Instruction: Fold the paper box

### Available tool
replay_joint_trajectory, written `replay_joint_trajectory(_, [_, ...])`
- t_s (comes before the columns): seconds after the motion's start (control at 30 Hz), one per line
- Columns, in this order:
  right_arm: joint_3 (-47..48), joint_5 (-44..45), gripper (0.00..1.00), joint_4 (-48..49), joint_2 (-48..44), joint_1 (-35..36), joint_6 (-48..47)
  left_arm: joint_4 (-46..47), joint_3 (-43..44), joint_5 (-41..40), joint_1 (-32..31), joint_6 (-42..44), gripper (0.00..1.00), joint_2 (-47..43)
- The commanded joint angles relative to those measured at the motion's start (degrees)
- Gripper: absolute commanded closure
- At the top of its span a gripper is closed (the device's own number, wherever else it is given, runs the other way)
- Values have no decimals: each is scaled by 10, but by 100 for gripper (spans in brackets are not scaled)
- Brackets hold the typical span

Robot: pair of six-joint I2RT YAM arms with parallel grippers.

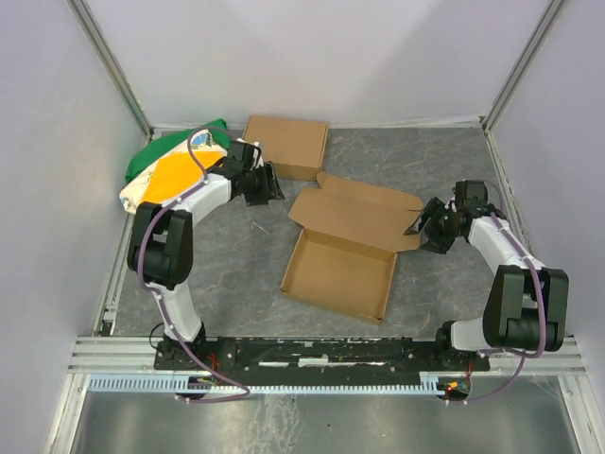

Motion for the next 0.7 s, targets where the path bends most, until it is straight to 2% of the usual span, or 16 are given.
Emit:
replay_joint_trajectory(0.0, [0,-43,32,68,12,-1,-7,32,24,37,-9,13,38,10])
replay_joint_trajectory(0.27, [43,-50,40,60,76,23,-23,40,30,50,-20,17,41,26])
replay_joint_trajectory(0.53, [65,-5,48,53,85,60,-23,59,25,66,-32,17,42,31])
replay_joint_trajectory(0.67, [79,9,58,44,91,69,-29,62,28,73,-43,17,42,40])
